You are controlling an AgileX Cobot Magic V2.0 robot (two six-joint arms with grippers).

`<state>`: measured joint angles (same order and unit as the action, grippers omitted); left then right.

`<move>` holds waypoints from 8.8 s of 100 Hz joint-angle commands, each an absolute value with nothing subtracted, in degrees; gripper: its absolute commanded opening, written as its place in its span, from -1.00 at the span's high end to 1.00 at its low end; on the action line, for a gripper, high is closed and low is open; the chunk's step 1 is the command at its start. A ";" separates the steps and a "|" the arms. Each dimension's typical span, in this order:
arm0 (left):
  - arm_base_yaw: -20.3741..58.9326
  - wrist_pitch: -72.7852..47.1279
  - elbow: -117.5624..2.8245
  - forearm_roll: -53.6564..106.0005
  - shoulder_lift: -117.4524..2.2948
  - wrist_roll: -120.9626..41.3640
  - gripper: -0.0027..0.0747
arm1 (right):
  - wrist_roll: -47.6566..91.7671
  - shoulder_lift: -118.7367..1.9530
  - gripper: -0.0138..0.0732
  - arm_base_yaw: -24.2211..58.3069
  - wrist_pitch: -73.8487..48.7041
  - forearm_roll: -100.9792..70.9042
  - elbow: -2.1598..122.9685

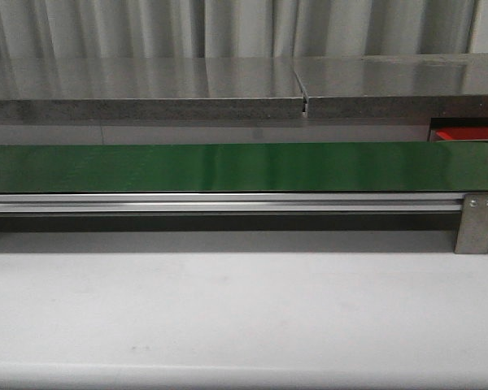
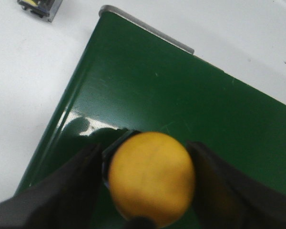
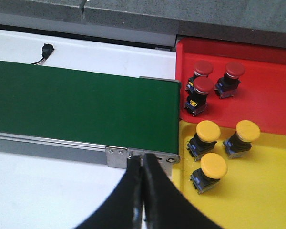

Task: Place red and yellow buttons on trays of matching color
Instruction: 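Set the yellow button on the green belt and open the left gripper, then lower the left gripper onto the loose red button and grasp it, then set the red button on the green belt and open the left gripper, then lower the right gripper onto the yellow button on the belt and grasp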

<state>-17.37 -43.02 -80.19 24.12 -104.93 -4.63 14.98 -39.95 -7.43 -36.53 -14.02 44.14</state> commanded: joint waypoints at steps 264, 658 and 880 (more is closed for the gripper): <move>-24.27 -40.60 -118.67 24.70 -132.36 -3.37 -0.13 | 15.72 -39.79 0.93 -7.42 -32.49 -14.04 45.37; 2.84 -35.87 -56.20 20.11 -56.76 -12.96 0.98 | 15.67 -39.98 0.93 -7.42 -32.28 -15.70 45.37; 2.84 -36.03 -45.95 20.16 -42.15 -12.96 0.98 | 24.91 -108.25 -0.44 21.17 -50.46 -17.23 99.16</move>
<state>2.41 -39.46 -44.37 19.11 -42.39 -13.05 23.99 -110.50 21.16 -53.79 -16.02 97.22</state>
